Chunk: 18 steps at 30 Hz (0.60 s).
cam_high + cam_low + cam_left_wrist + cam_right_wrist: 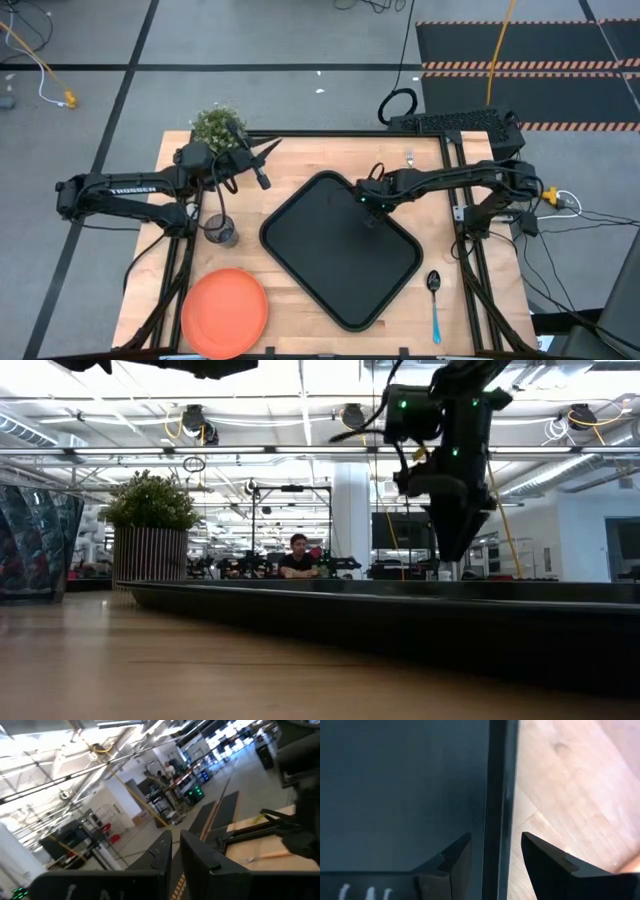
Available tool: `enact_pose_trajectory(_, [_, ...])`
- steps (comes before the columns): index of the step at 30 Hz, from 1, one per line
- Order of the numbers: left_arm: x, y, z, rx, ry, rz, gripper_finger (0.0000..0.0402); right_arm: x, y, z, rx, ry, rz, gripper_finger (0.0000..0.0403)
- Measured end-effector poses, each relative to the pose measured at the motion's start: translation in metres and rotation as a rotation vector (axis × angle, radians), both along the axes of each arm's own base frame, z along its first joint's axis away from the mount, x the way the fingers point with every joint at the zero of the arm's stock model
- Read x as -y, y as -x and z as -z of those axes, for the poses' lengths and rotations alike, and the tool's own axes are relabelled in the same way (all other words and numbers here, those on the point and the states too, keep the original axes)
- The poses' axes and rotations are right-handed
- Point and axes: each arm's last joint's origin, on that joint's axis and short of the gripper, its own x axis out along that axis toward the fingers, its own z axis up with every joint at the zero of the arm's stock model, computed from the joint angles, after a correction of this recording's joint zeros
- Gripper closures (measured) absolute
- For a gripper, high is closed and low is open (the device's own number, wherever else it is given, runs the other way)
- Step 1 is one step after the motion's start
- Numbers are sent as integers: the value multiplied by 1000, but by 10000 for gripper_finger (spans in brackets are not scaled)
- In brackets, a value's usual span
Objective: Pick and place plate/cup/fork/spoon on tray
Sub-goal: Adjust the black tray on the table
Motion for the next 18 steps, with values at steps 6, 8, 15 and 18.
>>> enact_pose_trajectory(6, [-2, 2, 4, -50, -1, -101, 360, 3, -6, 20, -62, -27, -20, 238])
enact_pose_trajectory(8, [-3, 4, 4, -73, -9, -138, 359, 3, -7, 24, -78, -38, -24, 238])
enact_pose_trajectory(15, [0, 18, -1, -79, 5, -148, 359, 4, -10, 34, -112, -38, -52, 238])
enact_pose_trajectory(18, [1, 25, -4, -68, 21, -146, 360, 4, -11, 38, -133, -27, -80, 239])
